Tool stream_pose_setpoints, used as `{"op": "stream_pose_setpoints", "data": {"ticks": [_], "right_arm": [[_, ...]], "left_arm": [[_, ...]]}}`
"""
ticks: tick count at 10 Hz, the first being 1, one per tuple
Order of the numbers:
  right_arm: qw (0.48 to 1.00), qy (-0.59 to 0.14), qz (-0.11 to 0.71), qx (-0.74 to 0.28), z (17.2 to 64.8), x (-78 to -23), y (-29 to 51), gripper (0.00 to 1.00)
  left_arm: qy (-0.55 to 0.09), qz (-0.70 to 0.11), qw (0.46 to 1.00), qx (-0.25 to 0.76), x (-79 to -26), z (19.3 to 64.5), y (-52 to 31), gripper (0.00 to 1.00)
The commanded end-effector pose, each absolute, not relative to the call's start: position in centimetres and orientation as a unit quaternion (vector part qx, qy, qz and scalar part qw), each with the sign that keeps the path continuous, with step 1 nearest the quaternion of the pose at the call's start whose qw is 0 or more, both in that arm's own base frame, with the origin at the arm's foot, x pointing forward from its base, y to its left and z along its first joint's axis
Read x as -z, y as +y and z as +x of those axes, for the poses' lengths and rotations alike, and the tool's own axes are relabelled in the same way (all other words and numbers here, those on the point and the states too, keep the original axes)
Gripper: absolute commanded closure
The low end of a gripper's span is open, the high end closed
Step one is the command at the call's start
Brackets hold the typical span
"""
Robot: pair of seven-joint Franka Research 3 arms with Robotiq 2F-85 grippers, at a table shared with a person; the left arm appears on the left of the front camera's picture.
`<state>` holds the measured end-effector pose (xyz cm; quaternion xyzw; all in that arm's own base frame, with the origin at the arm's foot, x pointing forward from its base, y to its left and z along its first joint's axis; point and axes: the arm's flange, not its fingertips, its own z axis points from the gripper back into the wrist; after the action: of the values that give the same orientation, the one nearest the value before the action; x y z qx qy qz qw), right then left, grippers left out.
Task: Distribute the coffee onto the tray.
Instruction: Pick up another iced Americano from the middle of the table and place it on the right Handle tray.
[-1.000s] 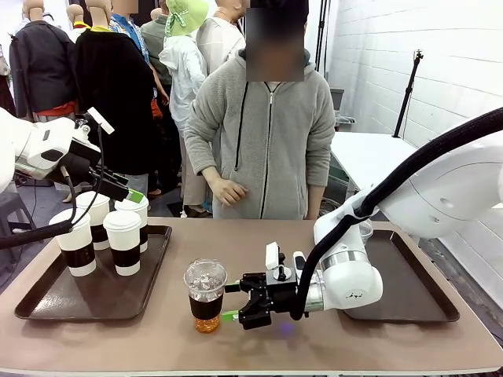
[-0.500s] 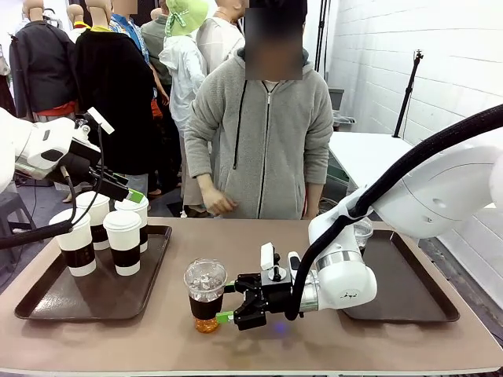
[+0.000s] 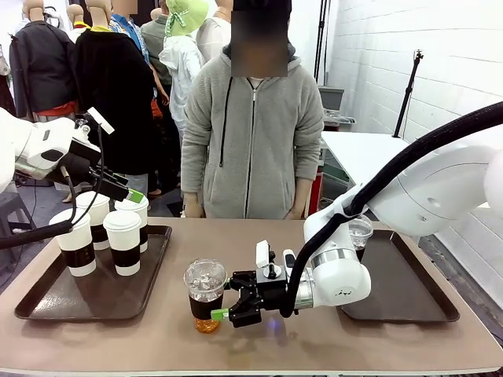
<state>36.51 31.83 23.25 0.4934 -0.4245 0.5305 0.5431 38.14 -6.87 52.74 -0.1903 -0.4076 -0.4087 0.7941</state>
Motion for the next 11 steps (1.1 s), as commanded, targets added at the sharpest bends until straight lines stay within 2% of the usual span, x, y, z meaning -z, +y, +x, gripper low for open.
{"op": "stream_pose_setpoints", "data": {"ticks": [1,6,8,11], "right_arm": [[0.530,-0.428,0.495,-0.539,36.9,-22.5,33.0,0.00],[0.537,-0.425,0.500,-0.530,37.2,-22.3,34.0,0.00],[0.538,-0.423,0.495,-0.536,37.1,-22.2,33.9,0.34],[0.539,-0.429,0.503,-0.523,37.1,-22.4,33.5,0.34]], "left_arm": [[-0.410,-0.195,0.787,0.419,-52.4,38.4,-6.7,0.00],[-0.410,-0.195,0.787,0.419,-52.4,38.4,-6.7,0.00],[-0.410,-0.195,0.787,0.419,-52.4,38.4,-6.7,0.00],[-0.410,-0.195,0.787,0.419,-52.4,38.4,-6.7,0.00]]}}
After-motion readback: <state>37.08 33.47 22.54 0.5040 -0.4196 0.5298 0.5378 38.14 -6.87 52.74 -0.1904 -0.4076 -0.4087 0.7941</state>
